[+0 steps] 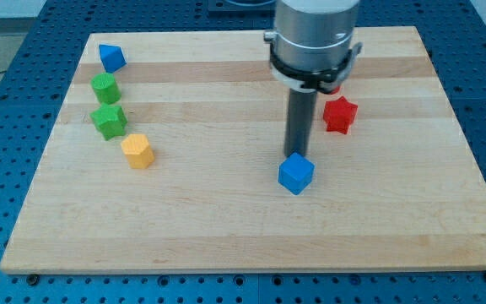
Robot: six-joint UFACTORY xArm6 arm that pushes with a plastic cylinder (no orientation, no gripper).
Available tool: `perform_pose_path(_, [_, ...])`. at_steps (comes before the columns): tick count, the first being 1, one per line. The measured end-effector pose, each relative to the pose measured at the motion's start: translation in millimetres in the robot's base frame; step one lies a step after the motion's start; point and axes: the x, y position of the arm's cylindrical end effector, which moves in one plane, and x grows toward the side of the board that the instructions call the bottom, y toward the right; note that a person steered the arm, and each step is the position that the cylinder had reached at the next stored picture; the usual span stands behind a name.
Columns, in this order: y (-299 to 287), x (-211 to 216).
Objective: Push the blue cube bottom right to the red star
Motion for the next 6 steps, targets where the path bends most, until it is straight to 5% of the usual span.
perform_pose_path(1, [-63.6, -0.1])
perform_pose_path(2, [-20.7, 58.5])
perform_pose_path(4, [55.1, 43.8])
perform_pose_path(6, [-19.1, 47.9])
